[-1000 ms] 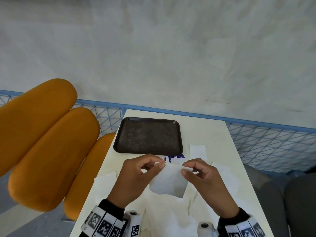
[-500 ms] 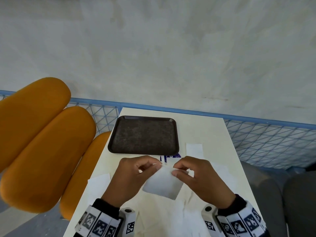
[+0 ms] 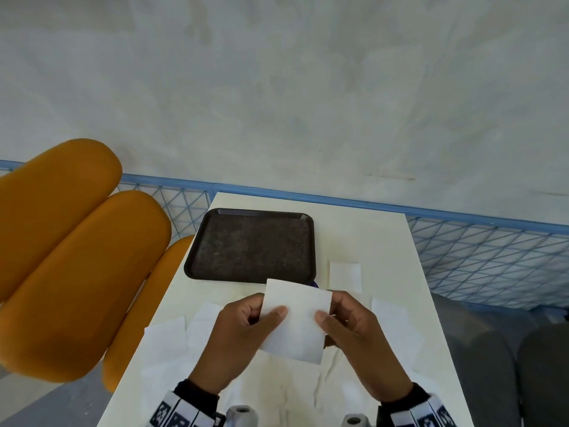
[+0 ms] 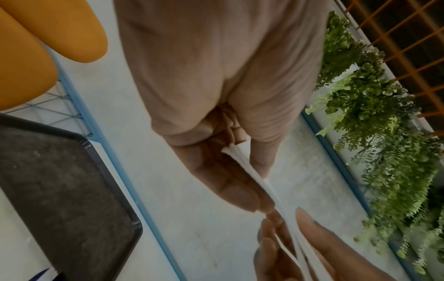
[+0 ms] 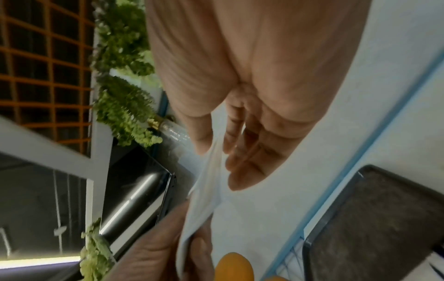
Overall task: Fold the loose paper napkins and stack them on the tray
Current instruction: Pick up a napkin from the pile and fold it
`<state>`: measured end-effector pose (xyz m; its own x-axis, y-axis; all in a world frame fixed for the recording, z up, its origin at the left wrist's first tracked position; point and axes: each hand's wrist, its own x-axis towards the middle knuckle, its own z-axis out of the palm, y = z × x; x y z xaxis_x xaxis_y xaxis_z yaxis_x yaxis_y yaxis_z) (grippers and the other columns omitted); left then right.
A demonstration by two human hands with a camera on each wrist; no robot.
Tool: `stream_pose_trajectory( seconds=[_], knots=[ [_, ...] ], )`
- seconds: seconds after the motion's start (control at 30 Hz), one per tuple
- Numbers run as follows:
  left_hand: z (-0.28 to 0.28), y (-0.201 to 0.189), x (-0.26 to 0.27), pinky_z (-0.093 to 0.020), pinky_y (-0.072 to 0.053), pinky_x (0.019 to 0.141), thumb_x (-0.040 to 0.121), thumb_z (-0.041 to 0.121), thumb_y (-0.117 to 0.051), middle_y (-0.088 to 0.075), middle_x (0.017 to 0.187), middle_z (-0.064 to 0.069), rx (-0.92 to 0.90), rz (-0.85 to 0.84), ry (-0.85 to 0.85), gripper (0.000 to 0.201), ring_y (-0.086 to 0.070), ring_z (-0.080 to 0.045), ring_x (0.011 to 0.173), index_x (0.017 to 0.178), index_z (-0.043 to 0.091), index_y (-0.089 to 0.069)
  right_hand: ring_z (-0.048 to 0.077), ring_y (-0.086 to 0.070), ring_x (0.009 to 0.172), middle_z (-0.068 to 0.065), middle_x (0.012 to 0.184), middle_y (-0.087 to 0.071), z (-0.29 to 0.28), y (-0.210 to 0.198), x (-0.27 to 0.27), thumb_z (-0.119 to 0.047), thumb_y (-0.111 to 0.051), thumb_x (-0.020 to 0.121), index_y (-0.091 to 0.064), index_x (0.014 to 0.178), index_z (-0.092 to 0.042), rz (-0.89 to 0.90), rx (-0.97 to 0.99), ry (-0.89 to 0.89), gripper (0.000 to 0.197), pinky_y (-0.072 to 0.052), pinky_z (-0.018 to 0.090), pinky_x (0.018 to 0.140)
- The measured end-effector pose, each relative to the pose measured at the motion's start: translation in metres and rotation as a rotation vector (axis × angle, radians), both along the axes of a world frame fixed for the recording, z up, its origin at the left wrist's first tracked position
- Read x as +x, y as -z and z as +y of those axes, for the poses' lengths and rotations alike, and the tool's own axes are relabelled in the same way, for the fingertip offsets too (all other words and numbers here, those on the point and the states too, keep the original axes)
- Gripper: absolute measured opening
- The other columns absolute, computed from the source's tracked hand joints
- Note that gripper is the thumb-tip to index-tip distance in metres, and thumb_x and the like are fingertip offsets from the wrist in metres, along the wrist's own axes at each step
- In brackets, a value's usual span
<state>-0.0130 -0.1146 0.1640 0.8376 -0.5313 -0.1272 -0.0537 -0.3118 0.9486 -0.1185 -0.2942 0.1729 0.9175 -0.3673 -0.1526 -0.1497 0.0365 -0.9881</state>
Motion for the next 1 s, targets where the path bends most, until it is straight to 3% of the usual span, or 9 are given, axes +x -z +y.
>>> stream_pose_trajectory(
  seconds=[0.07,0.13,0.2,0.27,0.43,0.6,0.77,0.87,1.0],
  knots=[
    [-0.009,0.002,-0.002,-0.028,-0.062,0.077,0.091,0.038,-0.068,-0.075,0.095,0.017,-0.011,0.019,-0.025,0.012,-0.07,-0.007,0.089,0.1,0.033,-0.074,0.031,-0.069,0.088,0.004,0.1,-0.075,-0.002,0.005,0.0,-0.009,-0.064,0.095,-0.071,0.106,-0.018,0.015,0.026,-0.011,0.016,-0.057,0.042,0.075],
    [-0.016,0.003,-0.003,-0.03,-0.062,0.078,0.092,0.034,-0.069,-0.076,0.093,0.015,-0.009,0.04,-0.051,0.01,-0.071,-0.007,0.087,0.098,0.029,-0.074,0.025,-0.066,0.079,0.002,0.089,-0.075,-0.007,0.011,0.002,-0.008,-0.066,0.093,-0.074,0.091,-0.022,0.004,-0.005,0.043,0.017,-0.057,0.037,0.071],
    [-0.023,0.006,0.0,-0.034,-0.062,0.075,0.092,0.03,-0.07,-0.075,0.089,0.009,0.001,0.065,-0.09,0.01,-0.07,-0.01,0.084,0.094,0.021,-0.074,0.018,-0.064,0.072,0.0,0.079,-0.073,-0.017,0.018,0.005,-0.006,-0.068,0.091,-0.075,0.079,-0.023,-0.01,-0.072,0.115,0.022,-0.055,0.031,0.068],
    [-0.028,0.011,0.003,-0.036,-0.064,0.07,0.091,0.027,-0.071,-0.074,0.085,0.001,0.012,0.098,-0.116,0.016,-0.07,-0.014,0.082,0.091,0.011,-0.073,0.019,-0.066,0.074,0.0,0.08,-0.074,-0.027,0.025,0.007,-0.004,-0.07,0.089,-0.077,0.081,-0.021,-0.017,-0.111,0.143,0.02,-0.056,0.03,0.071],
    [-0.046,0.018,0.007,-0.028,-0.062,0.07,0.093,0.024,-0.069,-0.076,0.089,0.0,-0.005,0.183,-0.094,0.013,-0.073,-0.013,0.086,0.095,0.012,-0.074,0.027,-0.07,0.088,0.002,0.093,-0.077,-0.047,0.044,0.013,-0.003,-0.069,0.09,-0.079,0.09,-0.016,0.015,-0.011,0.17,0.017,-0.058,0.035,0.075],
    [-0.066,0.018,0.013,-0.015,-0.051,0.059,0.094,0.015,-0.068,-0.074,0.071,0.005,-0.024,0.247,-0.1,0.017,-0.068,-0.004,0.065,0.077,0.017,-0.072,0.023,-0.07,0.085,0.008,0.093,-0.077,-0.069,0.06,0.017,0.006,-0.067,0.088,-0.081,0.084,-0.016,0.015,0.118,0.213,0.026,-0.056,0.028,0.07],
    [-0.078,0.028,0.02,-0.017,-0.051,0.061,0.092,0.014,-0.07,-0.074,0.071,0.003,-0.037,0.256,-0.114,0.012,-0.065,-0.004,0.063,0.084,0.017,-0.078,0.023,-0.073,0.086,0.007,0.091,-0.077,-0.087,0.067,0.023,0.014,-0.061,0.089,-0.082,0.081,-0.02,0.01,0.098,0.172,0.04,-0.057,0.031,0.074],
    [-0.087,0.032,0.021,-0.018,-0.053,0.061,0.092,0.014,-0.071,-0.069,0.063,0.004,-0.011,0.28,-0.129,0.021,-0.063,-0.005,0.059,0.071,0.018,-0.073,0.016,-0.072,0.082,0.004,0.089,-0.078,-0.097,0.074,0.025,0.011,-0.064,0.088,-0.082,0.082,-0.021,0.015,0.063,0.163,0.038,-0.057,0.026,0.071],
    [-0.08,0.046,0.022,-0.037,-0.063,0.075,0.09,0.01,-0.072,-0.078,0.084,-0.008,0.014,0.372,-0.217,0.008,-0.076,-0.024,0.077,0.095,0.014,-0.077,0.014,-0.065,0.074,0.006,0.086,-0.076,-0.139,0.103,0.034,0.003,-0.069,0.088,-0.079,0.091,-0.009,0.089,0.162,0.213,0.016,-0.054,0.022,0.066]
  ],
)
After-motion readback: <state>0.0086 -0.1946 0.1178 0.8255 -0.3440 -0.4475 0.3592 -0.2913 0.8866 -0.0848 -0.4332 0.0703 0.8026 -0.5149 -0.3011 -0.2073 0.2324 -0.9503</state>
